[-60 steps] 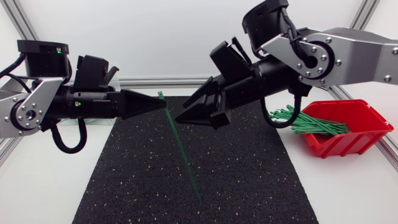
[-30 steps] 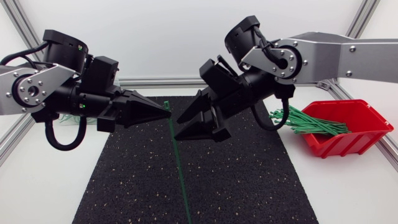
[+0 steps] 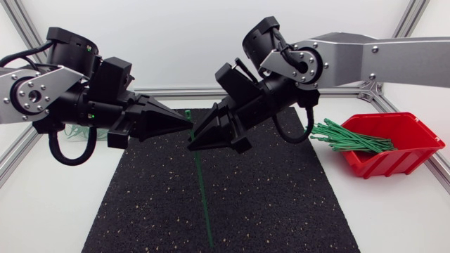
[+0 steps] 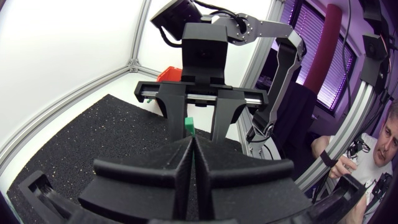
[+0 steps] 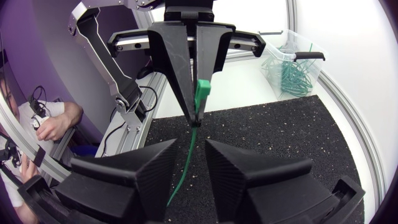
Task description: Take a green cable tie from the red box, thread the tail through the head to close it, then place it in the transparent bin on the left.
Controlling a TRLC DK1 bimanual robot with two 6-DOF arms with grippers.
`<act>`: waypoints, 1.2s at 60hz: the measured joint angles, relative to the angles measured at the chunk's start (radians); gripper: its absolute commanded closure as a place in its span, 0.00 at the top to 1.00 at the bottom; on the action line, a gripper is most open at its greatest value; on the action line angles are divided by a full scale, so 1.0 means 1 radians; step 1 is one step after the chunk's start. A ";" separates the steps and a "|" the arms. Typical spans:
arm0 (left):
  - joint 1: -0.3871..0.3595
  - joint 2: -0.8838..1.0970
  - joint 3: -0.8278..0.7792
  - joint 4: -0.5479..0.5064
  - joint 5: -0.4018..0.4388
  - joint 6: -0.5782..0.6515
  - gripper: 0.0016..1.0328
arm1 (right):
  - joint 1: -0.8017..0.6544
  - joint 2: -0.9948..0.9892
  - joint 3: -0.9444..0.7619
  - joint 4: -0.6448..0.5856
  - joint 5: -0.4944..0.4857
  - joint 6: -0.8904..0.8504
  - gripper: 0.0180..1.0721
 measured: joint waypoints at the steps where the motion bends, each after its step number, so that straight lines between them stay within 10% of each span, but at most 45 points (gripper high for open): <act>1: 0.000 0.000 0.000 0.000 0.000 0.000 0.03 | 0.000 0.000 0.000 0.000 -0.002 0.000 0.11; 72: 0.013 0.010 0.000 0.001 0.041 0.010 0.08 | 0.028 -0.016 -0.052 0.132 -0.026 0.165 0.06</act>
